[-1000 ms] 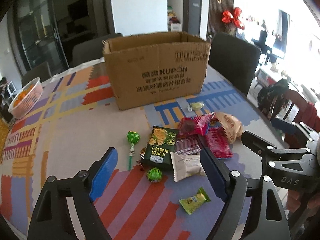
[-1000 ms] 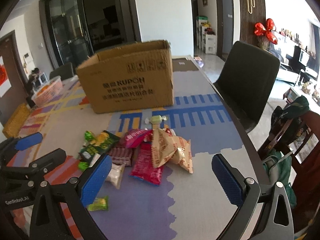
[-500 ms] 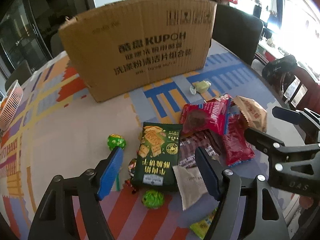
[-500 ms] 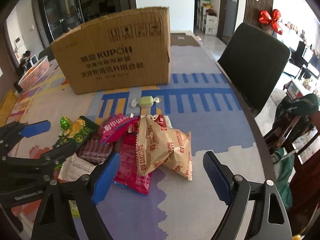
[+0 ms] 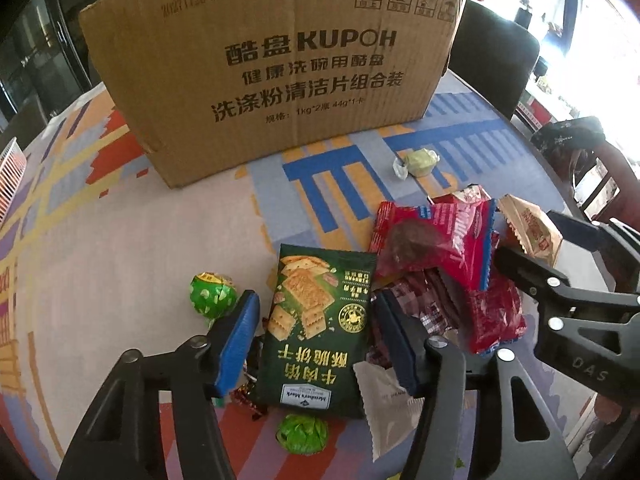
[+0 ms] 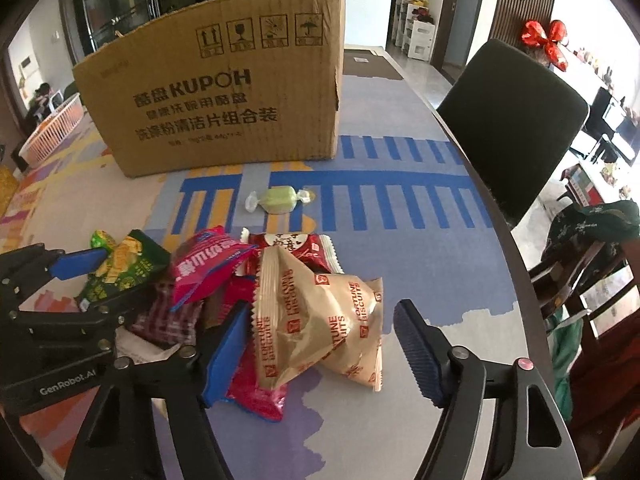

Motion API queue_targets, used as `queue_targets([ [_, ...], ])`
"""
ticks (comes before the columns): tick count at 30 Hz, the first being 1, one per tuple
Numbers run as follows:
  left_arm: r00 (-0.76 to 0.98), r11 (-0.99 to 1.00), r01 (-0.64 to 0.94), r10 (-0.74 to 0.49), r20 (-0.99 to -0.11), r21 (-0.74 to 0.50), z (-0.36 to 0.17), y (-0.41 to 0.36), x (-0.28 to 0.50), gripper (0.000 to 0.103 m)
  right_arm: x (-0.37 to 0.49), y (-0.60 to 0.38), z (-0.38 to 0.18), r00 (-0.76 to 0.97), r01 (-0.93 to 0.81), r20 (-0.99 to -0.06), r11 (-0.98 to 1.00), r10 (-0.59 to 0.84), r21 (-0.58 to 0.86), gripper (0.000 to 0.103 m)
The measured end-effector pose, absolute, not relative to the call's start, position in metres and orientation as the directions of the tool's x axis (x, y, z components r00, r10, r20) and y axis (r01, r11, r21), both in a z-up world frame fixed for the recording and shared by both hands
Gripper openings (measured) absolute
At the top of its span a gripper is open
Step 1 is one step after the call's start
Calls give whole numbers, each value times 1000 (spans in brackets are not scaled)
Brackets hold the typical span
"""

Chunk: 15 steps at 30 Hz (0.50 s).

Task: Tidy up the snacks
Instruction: 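Grasp the green cracker packet with the left tool while the right grasps the tan biscuit bag, then carry the cracker packet with the left tool into the box while the right carries the biscuit bag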

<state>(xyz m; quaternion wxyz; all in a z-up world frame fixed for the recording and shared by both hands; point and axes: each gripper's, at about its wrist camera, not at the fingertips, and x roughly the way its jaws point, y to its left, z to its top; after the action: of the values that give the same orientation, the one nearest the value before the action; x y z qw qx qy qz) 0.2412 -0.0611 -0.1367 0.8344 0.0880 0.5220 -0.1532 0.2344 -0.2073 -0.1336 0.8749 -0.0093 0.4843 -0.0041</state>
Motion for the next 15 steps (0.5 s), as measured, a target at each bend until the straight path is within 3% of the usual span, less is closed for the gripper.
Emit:
queue_targets([
  [5,406,936,351,-171,-898,-20,-136,-63,245,45,237,-207,-136,530,-9,-847,999,-30,-42,61],
  [8,410,938,347,-173,-896,-22,-135,-64,244,43,237,-208,-134,533,-6,-845,998,-44,-55,47],
  [15,437,941,338,-177,-882,-21,-127,-66,239,43,233,-213,-126,562,-2,-826,999,-34,-42,45],
])
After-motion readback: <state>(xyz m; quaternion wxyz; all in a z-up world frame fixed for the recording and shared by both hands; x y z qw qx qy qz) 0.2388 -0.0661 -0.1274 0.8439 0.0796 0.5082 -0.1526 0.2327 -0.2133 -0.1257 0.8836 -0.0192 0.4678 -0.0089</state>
